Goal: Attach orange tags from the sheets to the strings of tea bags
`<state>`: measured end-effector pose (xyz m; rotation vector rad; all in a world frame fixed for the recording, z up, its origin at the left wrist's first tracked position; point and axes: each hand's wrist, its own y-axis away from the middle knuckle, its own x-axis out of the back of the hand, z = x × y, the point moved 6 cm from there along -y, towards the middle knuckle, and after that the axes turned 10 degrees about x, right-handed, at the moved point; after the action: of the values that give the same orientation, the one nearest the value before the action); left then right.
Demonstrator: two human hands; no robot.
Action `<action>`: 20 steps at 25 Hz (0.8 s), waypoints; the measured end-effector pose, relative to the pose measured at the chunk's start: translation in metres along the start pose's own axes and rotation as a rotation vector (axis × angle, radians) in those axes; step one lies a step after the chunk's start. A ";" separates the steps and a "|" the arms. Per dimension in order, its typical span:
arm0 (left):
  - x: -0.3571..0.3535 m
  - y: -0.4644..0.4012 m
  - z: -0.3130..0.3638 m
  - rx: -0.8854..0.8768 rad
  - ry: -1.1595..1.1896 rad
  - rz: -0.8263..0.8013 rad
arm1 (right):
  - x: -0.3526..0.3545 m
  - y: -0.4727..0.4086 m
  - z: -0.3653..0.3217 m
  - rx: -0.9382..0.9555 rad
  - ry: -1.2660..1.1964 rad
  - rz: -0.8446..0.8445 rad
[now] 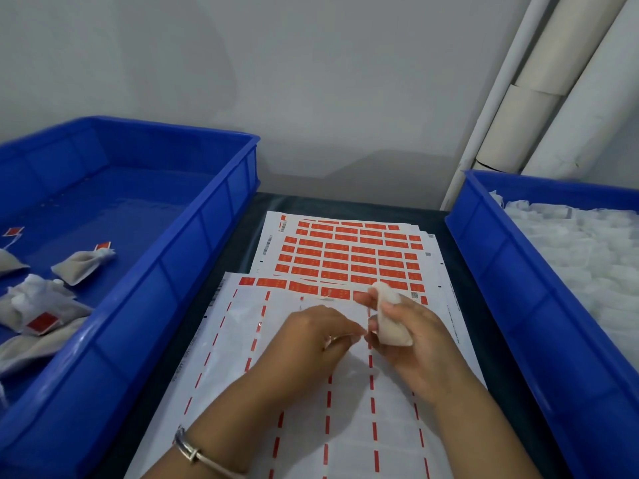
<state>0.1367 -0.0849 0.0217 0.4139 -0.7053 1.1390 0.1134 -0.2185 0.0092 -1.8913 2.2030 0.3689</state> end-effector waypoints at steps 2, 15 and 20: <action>0.005 0.004 0.005 -0.089 -0.058 0.121 | -0.002 0.001 0.002 0.041 0.433 -0.045; -0.001 -0.006 -0.010 0.148 0.568 -0.108 | -0.022 0.004 0.015 0.120 0.717 -0.248; 0.002 -0.006 -0.011 0.174 0.471 0.071 | -0.026 0.002 0.022 0.198 0.608 -0.039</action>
<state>0.1459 -0.0795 0.0156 0.2519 -0.2103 1.3098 0.1151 -0.1873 -0.0031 -2.1228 2.4204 -0.4819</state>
